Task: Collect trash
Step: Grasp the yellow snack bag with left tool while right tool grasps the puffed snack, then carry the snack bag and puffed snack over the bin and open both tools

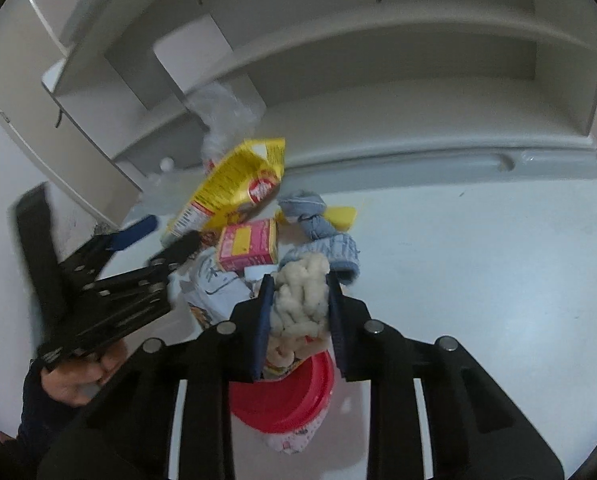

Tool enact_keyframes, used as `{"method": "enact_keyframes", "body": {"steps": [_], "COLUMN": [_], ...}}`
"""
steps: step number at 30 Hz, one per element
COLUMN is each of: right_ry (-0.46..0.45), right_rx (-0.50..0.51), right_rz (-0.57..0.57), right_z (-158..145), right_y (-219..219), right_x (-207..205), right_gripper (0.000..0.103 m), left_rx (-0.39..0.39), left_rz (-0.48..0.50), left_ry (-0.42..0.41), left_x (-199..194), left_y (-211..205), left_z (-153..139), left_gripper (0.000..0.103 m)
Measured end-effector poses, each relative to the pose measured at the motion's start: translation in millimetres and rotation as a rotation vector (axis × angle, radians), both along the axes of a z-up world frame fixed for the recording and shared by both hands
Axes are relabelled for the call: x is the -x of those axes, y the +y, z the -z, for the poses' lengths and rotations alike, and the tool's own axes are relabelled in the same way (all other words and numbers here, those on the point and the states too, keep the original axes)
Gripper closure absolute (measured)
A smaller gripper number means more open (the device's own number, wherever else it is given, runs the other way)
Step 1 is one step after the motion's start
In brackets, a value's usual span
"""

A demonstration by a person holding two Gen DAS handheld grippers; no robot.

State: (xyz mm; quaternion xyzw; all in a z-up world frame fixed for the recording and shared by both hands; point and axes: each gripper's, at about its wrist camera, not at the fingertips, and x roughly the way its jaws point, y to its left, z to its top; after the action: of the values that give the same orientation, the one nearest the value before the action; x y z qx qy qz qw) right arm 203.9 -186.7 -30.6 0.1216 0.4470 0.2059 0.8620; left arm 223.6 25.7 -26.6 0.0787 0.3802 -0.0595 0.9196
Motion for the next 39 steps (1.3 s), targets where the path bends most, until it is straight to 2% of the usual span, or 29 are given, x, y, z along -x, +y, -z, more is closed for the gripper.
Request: {"method": "enact_keyframes", "body": {"steps": [3, 4, 6, 7, 9, 11, 15, 21, 26, 32, 37, 39], "right_ry": [-0.019, -0.021, -0.027, -0.031, -0.037, -0.045, -0.079, -0.090, -0.084, -0.057, -0.011, 0.024], "right_rx": [-0.006, -0.009, -0.009, -0.007, -0.009, -0.011, 0.000, 0.008, 0.007, 0.029, 0.070, 0.070], "right_rz": [-0.006, -0.005, -0.003, 0.002, 0.020, 0.045, 0.111, 0.233, 0.359, 0.577, 0.772, 0.848], "right_z": [-10, -12, -15, -16, -18, -21, -30, -28, -18, 5, 35, 53], "right_y": [-8, -11, -17, -20, -31, -43, -80, -147, -209, -292, -357, -384], "right_x": [10, 12, 20, 23, 31, 40, 67, 114, 160, 234, 302, 329], "right_gripper": [0.077, 0.077, 0.077, 0.077, 0.077, 0.077, 0.077, 0.077, 0.077, 0.077, 0.077, 0.077], "left_rx": [-0.007, -0.005, -0.012, -0.010, 0.001, 0.003, -0.016, 0.010, 0.048, 0.125, 0.191, 0.206], "left_rz": [0.015, 0.021, 0.023, 0.026, 0.011, 0.012, 0.040, 0.107, 0.250, 0.484, 0.717, 0.776], "left_ry": [0.032, 0.049, 0.045, 0.042, 0.033, 0.022, -0.044, -0.129, -0.160, -0.126, -0.007, 0.036], "left_x": [-7, -9, -10, -9, -4, 5, 36, 76, 118, 174, 228, 243], "left_y": [-6, -9, -13, -14, -16, -19, -35, -70, -135, -239, -339, -365], "left_z": [5, 6, 5, 4, -2, -11, -40, -84, -109, -95, -63, -51], "left_gripper": [0.056, 0.061, 0.074, 0.075, 0.087, 0.092, 0.093, 0.093, 0.093, 0.093, 0.093, 0.093]}}
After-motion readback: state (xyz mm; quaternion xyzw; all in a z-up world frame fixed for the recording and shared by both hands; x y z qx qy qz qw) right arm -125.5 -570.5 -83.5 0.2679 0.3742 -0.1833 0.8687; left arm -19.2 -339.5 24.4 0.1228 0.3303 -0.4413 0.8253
